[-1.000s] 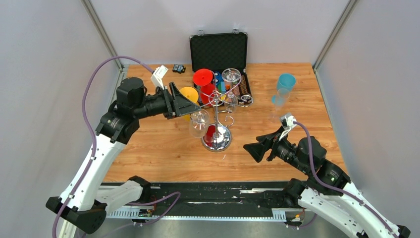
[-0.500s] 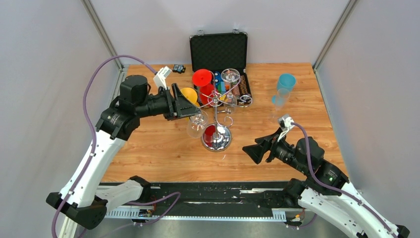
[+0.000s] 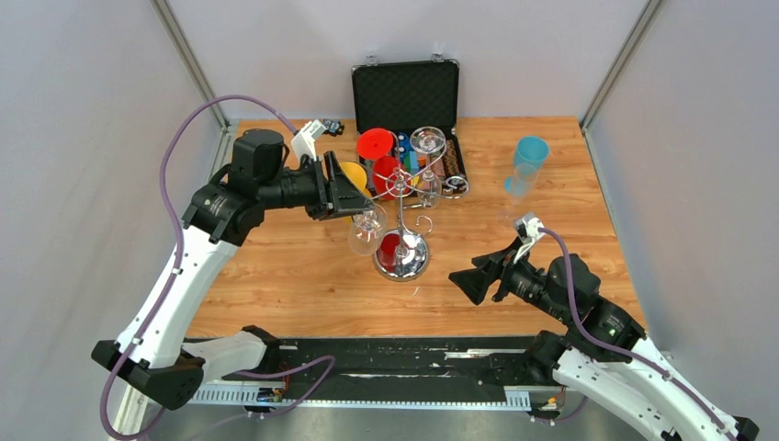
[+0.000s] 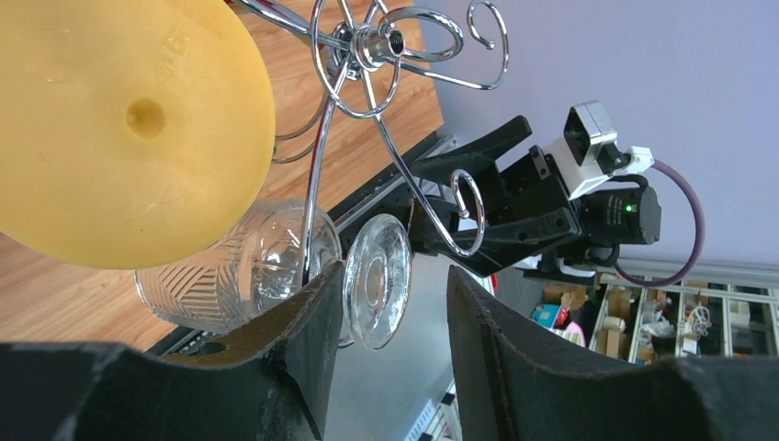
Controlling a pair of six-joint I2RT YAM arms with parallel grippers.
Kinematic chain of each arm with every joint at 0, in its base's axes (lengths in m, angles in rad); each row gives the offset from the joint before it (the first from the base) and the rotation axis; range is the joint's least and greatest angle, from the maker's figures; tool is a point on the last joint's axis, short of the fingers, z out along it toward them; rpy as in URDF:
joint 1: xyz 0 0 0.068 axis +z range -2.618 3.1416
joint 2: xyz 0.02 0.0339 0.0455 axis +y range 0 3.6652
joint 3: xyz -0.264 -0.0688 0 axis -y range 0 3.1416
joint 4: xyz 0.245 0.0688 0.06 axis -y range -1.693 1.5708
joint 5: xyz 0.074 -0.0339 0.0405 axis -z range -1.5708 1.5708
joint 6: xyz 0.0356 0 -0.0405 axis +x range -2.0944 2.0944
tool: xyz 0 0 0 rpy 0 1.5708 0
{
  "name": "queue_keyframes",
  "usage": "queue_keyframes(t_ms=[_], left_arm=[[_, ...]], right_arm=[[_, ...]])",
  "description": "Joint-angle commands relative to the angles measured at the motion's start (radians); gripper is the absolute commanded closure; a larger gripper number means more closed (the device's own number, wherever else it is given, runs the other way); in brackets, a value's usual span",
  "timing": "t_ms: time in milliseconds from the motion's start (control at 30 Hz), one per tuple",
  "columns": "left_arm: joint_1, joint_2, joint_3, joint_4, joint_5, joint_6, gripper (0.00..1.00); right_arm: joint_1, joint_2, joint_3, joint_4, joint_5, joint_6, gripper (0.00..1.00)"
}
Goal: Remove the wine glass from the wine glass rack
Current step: Pick up the wine glass from the wine rack.
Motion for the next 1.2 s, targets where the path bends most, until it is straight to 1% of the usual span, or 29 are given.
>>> queue_keyframes(t_ms=[0,267,467,700,867,1167], left_arm=[[-0.022,0.040,0.021,-0.139,-0.020,0.046,0.47],[-0.029,0.078,0.056,-0.204,-0.027,0.078,0.49],[-0.030,0.099,0.067,-0.243,-0.020,0.106,0.55],[-0.030,0.112,0.093,-0.281,-0.011,0.129,0.64],[-0.029,0.112,0.146,-0.337,-0.024,0.144,0.64],[-0.030,0.098,0.161,-0.356,-0.014,0.145,0.64]], right_arm=[[-0.002,-0.020,-0.005,0.050,-0.010,-0.009,0.22],[-0.002,-0.032,-0.023,0.056,-0.008,-0.008,0.22],[-0.002,-0.033,-0.030,0.063,-0.008,-0.010,0.22],[-0.002,-0.037,-0.034,0.064,-0.003,-0.011,0.22],[-0.002,-0.038,-0.035,0.065,-0.005,-0.006,0.22],[-0.002,-0.040,-0.034,0.066,-0.010,0.005,0.22]])
